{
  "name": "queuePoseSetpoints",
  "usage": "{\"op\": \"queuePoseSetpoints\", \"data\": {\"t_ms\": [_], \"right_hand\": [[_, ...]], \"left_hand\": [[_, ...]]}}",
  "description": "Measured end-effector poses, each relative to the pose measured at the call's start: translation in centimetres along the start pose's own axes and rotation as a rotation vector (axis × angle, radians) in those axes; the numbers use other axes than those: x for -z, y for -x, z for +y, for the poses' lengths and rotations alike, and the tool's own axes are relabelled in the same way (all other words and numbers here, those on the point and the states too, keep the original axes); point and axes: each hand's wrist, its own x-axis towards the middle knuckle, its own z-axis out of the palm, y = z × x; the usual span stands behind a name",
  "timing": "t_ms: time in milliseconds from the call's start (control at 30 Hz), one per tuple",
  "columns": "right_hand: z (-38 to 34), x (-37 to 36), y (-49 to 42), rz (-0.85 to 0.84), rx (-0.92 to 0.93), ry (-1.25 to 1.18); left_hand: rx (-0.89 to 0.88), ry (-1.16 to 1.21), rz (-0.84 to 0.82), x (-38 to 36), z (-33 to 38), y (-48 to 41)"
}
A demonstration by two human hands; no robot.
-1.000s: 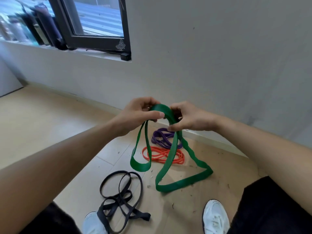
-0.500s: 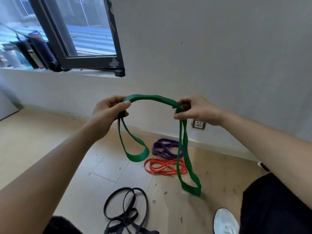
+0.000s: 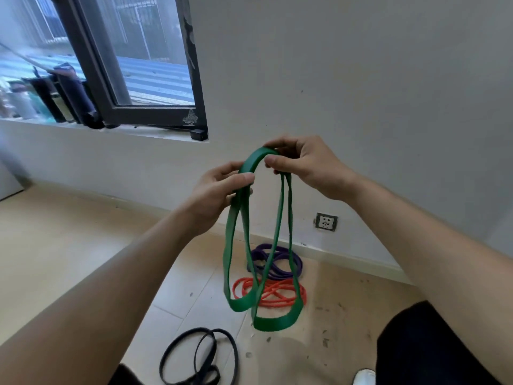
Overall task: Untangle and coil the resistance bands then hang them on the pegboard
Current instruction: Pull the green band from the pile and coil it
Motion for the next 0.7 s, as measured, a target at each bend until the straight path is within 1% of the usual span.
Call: {"op": "queuePoseSetpoints", "data": {"t_ms": [200, 367, 467, 567, 633, 700], "right_hand": [[-0.1, -0.6, -0.6, -0.001, 0.015, 0.062], [0.5, -0.2, -0.2, -0.044, -0.033, 0.024], [1.2, 0.1, 0.1, -0.114, -0.089, 0.013], [2.0, 0.4, 0.6, -0.198, -0.164, 0.096], [2.1, 0.7, 0.7, -0.17, -0.165, 0.105], [1.7, 1.1, 0.5, -0.086, -0.126, 0.059]], "left_hand": [[-0.077, 0.084, 0.121, -0.7, 0.2, -1.3], [-0.117, 0.035, 0.186, -0.7, 0.2, -1.9], [-0.139, 0.021, 0.223, -1.2, 0.4, -1.8], [-0.143, 0.0, 0.229, -1.3, 0.5, -1.6], [-0.133, -0.016, 0.227, -1.1, 0.4, -1.5], [-0.112, 0.0, 0.244, -0.7, 0.2, -1.4]]}}
